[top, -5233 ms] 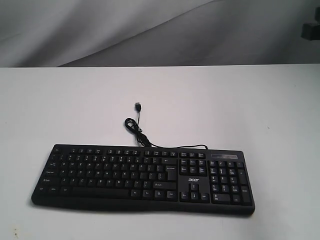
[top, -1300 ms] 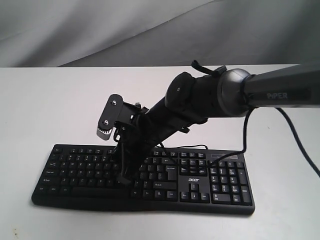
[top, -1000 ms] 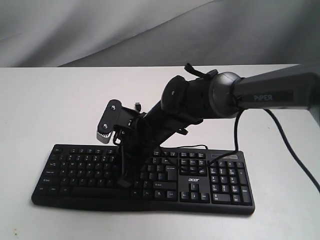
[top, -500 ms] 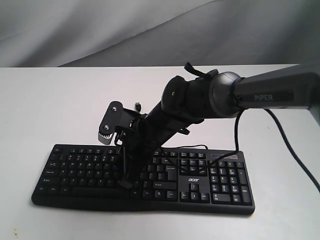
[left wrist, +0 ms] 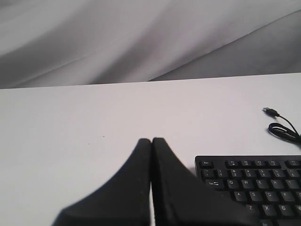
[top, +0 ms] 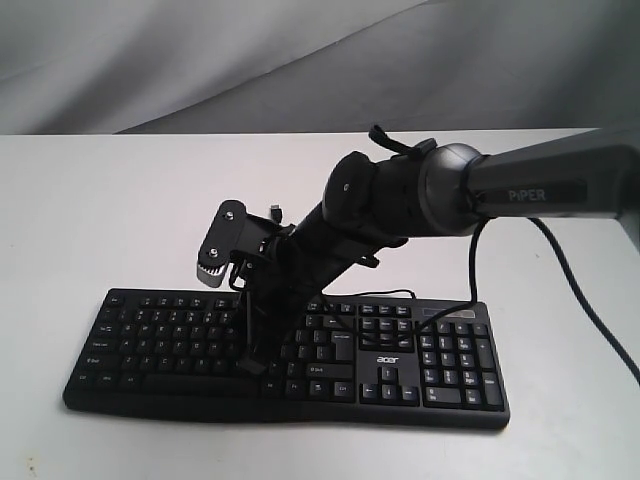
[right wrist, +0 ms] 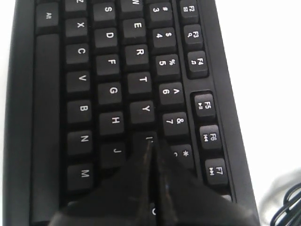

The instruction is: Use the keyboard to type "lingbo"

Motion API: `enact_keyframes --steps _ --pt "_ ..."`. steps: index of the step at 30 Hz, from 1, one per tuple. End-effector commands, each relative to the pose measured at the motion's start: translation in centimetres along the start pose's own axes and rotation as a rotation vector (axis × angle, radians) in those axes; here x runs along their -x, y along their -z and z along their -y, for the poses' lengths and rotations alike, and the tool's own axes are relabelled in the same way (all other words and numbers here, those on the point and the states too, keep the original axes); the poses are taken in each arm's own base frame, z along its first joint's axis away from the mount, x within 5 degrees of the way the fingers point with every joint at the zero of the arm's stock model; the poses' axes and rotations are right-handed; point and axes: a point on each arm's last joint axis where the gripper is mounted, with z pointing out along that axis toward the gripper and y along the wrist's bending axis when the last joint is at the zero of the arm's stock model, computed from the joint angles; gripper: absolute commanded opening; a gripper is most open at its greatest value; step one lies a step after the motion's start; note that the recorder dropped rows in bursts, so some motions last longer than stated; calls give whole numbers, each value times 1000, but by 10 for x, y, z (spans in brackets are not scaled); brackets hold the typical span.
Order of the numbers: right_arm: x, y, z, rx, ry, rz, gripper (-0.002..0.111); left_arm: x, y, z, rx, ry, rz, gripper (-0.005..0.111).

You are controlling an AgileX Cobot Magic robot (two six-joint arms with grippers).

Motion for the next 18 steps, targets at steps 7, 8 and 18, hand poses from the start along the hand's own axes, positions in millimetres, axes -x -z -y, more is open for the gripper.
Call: enact_keyframes --steps 7,8,18 --pt "-1 1 2 4 -7 0 0 -1 0 0 -1 6 5 1" --pt "-1 1 2 6 -7 -1 0 -1 0 0 -1 6 5 1" --pt "-1 1 2 6 -10 -1 0 -1 0 0 -1 6 5 1"
